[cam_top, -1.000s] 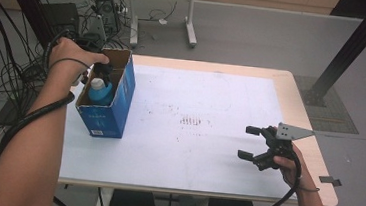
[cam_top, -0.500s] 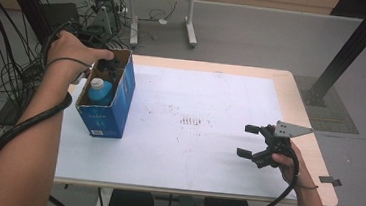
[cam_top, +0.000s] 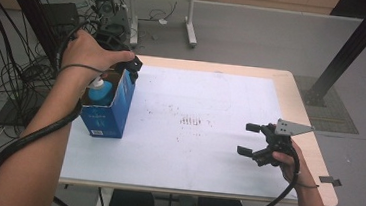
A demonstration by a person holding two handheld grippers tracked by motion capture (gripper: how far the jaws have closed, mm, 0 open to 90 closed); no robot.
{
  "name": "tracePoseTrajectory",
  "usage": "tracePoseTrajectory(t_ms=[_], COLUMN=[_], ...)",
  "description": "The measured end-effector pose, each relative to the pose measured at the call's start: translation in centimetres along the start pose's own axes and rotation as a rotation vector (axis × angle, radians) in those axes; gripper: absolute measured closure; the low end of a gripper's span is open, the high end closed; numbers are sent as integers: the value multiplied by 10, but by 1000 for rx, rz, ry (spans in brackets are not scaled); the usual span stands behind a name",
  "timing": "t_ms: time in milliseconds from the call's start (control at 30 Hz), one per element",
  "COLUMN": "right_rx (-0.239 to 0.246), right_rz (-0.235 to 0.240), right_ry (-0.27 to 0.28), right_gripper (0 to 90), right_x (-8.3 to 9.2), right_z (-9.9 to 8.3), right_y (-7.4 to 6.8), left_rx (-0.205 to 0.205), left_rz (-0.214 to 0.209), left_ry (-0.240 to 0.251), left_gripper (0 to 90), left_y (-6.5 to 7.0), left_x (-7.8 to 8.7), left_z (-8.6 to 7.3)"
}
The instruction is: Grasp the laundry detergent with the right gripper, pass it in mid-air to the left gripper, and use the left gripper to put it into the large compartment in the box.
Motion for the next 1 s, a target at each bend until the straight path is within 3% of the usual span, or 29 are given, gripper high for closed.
tracePoseTrajectory(t_ms=[400, 700, 900, 1000], right_rx=[2, -2, -3, -4], right_rz=[3, -7, -14, -16], right_ry=[-1, 5, 6, 7], right_gripper=[30, 30, 30, 30], right_x=[0, 6, 10, 11], right_z=[0, -1, -2, -2], right_y=[-1, 0, 0, 1], left_rx=[-120, -188, -196, -196], left_rz=[-28, -73, -80, -110], left_ry=[9, 15, 8, -3], left_gripper=[47, 47, 47, 48], left_y=[50, 89, 101, 105], left_x=[0, -22, -43, -58], left_z=[5, 12, 13, 12])
Point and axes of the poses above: each handheld gripper's, and its own axes: x roughly backward along the jaws, z roughly out of its top, y roughly to its right, the point moved 4 cm from there along -x, roughly forward along the jaws, and after that the axes turned 10 degrees about -x, right-handed, at the moved point
